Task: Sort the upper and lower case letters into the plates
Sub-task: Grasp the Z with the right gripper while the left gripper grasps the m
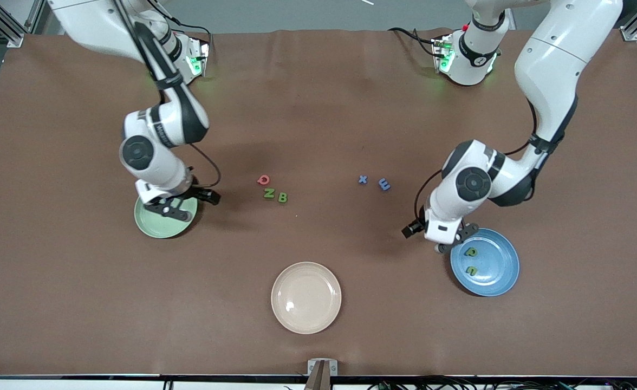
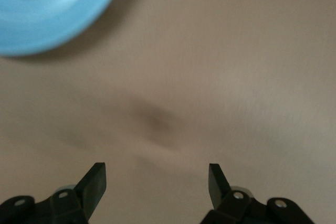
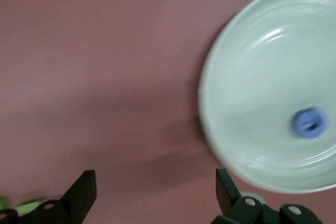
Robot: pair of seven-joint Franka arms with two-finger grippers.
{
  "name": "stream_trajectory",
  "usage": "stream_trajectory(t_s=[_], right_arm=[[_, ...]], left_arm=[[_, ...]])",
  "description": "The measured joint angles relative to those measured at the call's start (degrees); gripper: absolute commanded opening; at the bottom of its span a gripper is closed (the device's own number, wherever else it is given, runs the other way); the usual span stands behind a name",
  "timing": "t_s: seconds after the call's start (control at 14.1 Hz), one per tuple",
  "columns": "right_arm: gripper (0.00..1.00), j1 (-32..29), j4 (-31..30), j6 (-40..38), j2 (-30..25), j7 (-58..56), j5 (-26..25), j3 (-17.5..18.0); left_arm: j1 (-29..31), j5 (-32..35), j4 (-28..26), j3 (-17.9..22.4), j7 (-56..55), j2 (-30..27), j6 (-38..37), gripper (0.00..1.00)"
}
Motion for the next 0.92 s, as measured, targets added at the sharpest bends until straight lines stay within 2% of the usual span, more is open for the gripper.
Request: stream_trajectory(t_s=[0.14,0.42,0.64,0.92], right_arm=[[1.00,4.24,1.15,1.12,1.38,4.97,0.01,0.04],[1.00,8.80,4.02,4.42,6.40,9.40,0.04,0.00],[1.00,10.36,4.40,9.04,10.36,10.33,0.04,-0.04],[1.00,10.60,5.66,9.67,11.92,10.39,0.04,-0.10]], left_arm=[[-1.63,0.00,-4.33,-0.16,-2.52,-0.38,4.16,0.75],[-6.93,3.16,-6.31,-0.19,-8.88,-0.72,4.64,0.69],[-7.98,4.97,-7.60,-0.19,-12.45,-0.87,4.64,0.67],[-8.71,4.98,-8.28,-0.20,-14.56,-0.94,4.64,0.66]])
